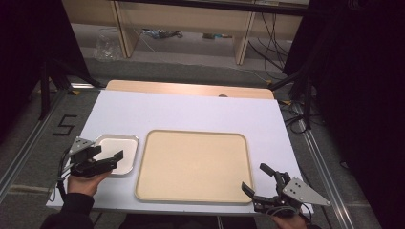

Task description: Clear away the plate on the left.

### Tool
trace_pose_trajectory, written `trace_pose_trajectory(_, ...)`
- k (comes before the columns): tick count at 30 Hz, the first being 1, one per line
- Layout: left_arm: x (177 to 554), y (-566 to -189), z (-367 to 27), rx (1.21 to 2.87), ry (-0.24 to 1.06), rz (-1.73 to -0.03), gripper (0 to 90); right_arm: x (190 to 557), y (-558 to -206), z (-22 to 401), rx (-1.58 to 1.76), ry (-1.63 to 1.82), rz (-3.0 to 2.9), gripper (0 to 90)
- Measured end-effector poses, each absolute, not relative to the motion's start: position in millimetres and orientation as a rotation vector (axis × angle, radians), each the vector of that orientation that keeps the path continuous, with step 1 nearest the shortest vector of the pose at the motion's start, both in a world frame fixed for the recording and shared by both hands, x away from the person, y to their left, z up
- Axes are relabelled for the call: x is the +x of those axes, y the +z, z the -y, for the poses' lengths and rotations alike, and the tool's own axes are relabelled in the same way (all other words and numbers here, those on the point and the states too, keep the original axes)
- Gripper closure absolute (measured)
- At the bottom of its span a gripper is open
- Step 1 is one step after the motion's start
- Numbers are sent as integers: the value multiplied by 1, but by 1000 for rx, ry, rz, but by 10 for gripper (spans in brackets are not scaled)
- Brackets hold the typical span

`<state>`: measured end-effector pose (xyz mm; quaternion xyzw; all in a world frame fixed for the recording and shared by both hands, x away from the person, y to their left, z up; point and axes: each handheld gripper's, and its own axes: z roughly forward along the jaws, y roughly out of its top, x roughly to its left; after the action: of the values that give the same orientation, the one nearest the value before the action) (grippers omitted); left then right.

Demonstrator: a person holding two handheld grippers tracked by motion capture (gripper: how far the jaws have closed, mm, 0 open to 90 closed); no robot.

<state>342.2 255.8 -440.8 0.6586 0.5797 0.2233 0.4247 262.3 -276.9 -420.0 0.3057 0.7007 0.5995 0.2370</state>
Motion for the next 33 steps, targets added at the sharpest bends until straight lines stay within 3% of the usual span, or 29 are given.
trace_pose_trajectory(13,357,-451,-290,1665,613,-1603,177,263,-420,277,825,1641,-1927,152)
trace_pose_trajectory(22,372,-464,-307,1669,574,-1686,346,263,-421,276,829,1644,-1922,152)
trace_pose_trajectory(33,382,-473,-317,1712,552,-1733,477,263,-420,277,827,1638,-1927,152)
